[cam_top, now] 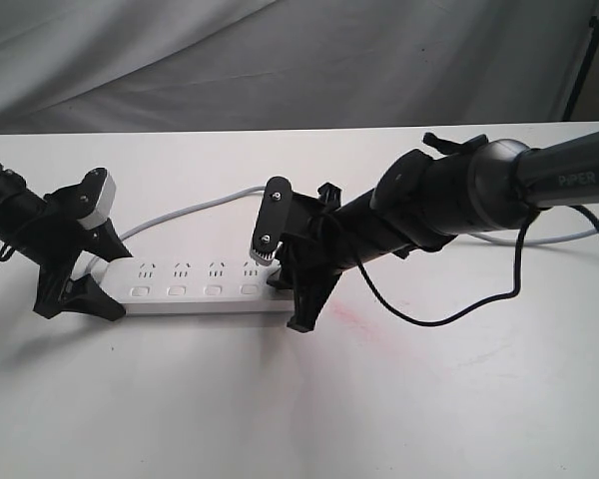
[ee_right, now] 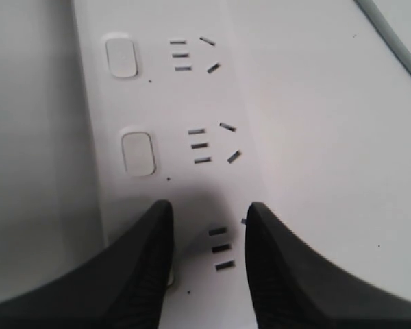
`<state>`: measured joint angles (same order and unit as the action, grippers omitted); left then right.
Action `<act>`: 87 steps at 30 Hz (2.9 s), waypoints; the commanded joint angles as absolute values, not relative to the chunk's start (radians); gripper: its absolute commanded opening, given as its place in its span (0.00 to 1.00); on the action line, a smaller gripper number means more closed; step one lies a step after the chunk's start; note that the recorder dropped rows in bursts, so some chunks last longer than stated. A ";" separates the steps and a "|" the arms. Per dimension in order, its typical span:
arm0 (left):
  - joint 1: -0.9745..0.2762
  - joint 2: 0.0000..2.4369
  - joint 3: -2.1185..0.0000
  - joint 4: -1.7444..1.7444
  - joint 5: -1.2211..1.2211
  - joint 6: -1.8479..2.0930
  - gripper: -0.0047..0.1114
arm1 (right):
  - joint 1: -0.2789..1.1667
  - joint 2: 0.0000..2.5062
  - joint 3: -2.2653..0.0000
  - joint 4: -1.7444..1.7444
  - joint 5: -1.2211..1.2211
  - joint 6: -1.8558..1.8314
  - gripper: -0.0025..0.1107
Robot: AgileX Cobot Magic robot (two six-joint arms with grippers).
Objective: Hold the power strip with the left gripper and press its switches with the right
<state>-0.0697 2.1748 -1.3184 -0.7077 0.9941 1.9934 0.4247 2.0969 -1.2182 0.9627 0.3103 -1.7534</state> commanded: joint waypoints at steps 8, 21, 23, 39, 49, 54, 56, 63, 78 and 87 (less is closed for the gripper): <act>-0.072 2.174 -1.320 -0.699 0.994 1.992 0.60 | 0.418 1.992 -1.185 0.925 0.333 -1.772 0.33; -0.072 2.174 -1.320 -0.699 0.994 1.992 0.60 | 0.418 1.920 -1.183 0.926 0.399 -1.744 0.17; -0.072 2.174 -1.320 -0.699 0.994 1.992 0.60 | 0.418 1.879 -1.183 0.926 0.404 -1.719 0.09; -0.072 2.174 -1.320 -0.699 0.994 1.992 0.60 | 0.417 1.244 -0.740 1.099 0.270 -1.687 0.02; -0.072 2.174 -1.320 -0.699 0.994 1.992 0.60 | 0.417 0.818 -0.536 1.140 0.253 -1.648 0.02; -0.072 2.174 -1.320 -0.699 0.994 1.992 0.60 | 0.418 0.760 -0.532 1.140 0.251 -1.648 0.02; -0.072 2.174 -1.320 -0.699 0.994 1.992 0.60 | 0.418 0.758 -0.532 1.140 0.251 -1.648 0.02; -0.072 2.174 -1.320 -0.699 0.994 1.992 0.60 | 0.418 0.761 -0.532 1.140 0.251 -1.644 0.02; -0.069 2.174 -1.320 -0.699 0.992 1.991 0.60 | 0.141 0.061 -0.108 1.143 0.143 -1.441 0.02; -0.069 2.174 -1.320 -0.699 0.992 1.991 0.60 | 0.141 0.064 -0.107 1.075 0.141 -1.315 0.02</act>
